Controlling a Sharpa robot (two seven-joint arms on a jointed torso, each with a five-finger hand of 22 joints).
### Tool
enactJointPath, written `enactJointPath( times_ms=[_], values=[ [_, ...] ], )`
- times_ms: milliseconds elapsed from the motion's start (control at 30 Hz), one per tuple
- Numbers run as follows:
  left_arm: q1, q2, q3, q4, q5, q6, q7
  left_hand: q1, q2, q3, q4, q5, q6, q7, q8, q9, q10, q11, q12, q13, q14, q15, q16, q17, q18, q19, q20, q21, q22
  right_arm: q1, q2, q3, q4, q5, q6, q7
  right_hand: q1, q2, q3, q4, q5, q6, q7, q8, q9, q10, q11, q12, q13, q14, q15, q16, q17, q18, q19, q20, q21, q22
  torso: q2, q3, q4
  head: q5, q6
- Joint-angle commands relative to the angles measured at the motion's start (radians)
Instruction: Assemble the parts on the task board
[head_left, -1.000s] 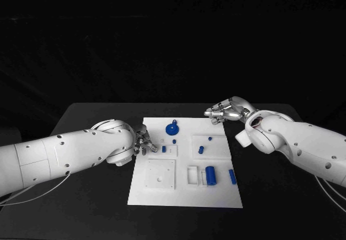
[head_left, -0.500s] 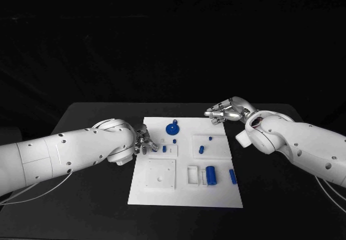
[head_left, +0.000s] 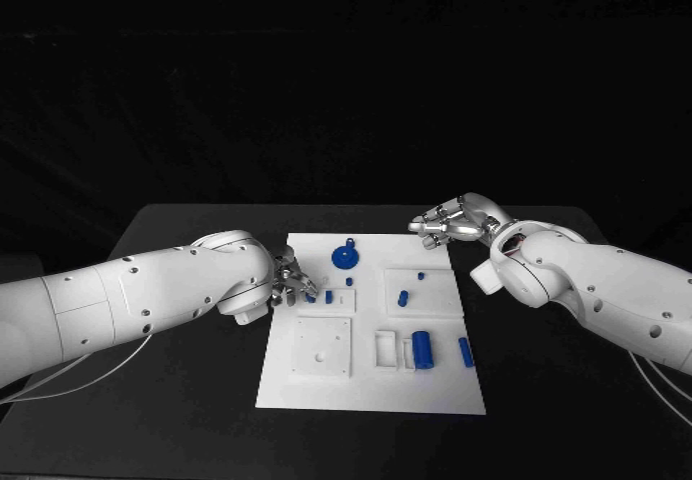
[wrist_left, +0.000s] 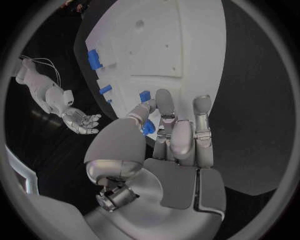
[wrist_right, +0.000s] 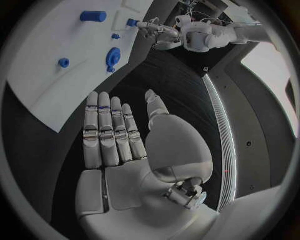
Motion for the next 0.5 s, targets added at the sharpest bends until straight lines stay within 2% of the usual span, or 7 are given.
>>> enactJointPath(
  times_ms=[33, 300, 500],
  values=[
    [-0.009, 0.012, -0.009, -0.005, 0.05, 0.077, -0.019, 0.014, 0.002, 0.072, -0.065, 0.003, 0.201, -0.09, -0.004, 0.001, 0.025, -0.027, 0.005, 0.001, 0.002, 0.0, 0.007, 0.003, 0.011, -0.007, 0.001, 0.004, 0.02, -0.002, 0.001, 0.0, 0.0, 0.0, 0.008, 0.012, 0.005, -0.006, 0.006, -0.001, 0.005, -0.003, 0.007, -0.003, -0.002, -0.006, 0.0, -0.005, -0.001, -0.008, -0.001, -0.002, -0.001, 0.007, -0.008, 0.001, 0.002, -0.001, 0.0, 0.0003, 0.0, 0.0, 0.0],
    [-0.004, 0.018, -0.009, -0.012, 0.039, 0.109, -0.024, 0.018, -0.002, 0.075, -0.069, 0.004, 0.2, -0.089, -0.004, 0.004, 0.025, -0.027, 0.006, 0.001, 0.002, 0.0, 0.007, 0.003, 0.011, -0.008, 0.0, 0.004, 0.02, -0.004, 0.001, 0.0, 0.0, 0.0, 0.009, 0.012, 0.005, -0.006, 0.006, -0.001, 0.005, -0.003, 0.007, -0.003, -0.002, -0.006, 0.0, -0.005, -0.001, -0.008, -0.001, -0.002, -0.001, 0.007, -0.008, 0.001, 0.002, -0.001, -0.001, 0.0004, 0.0006, -0.001, -0.002],
    [-0.003, 0.017, -0.009, -0.011, 0.0, 0.11, -0.026, 0.036, -0.009, 0.07, -0.055, 0.001, 0.199, -0.089, -0.004, 0.006, 0.025, -0.027, 0.006, -0.001, 0.002, 0.0, 0.007, 0.003, 0.013, -0.008, 0.002, 0.004, 0.02, -0.004, 0.001, 0.0, 0.0, 0.0, 0.009, 0.012, 0.005, -0.006, 0.006, -0.001, 0.005, -0.003, 0.007, -0.003, -0.002, -0.006, 0.0, -0.005, -0.001, -0.008, -0.001, -0.002, -0.001, 0.007, -0.008, 0.001, 0.002, -0.001, -0.001, -0.0004, -0.0001, -0.002, -0.002]
  ],
)
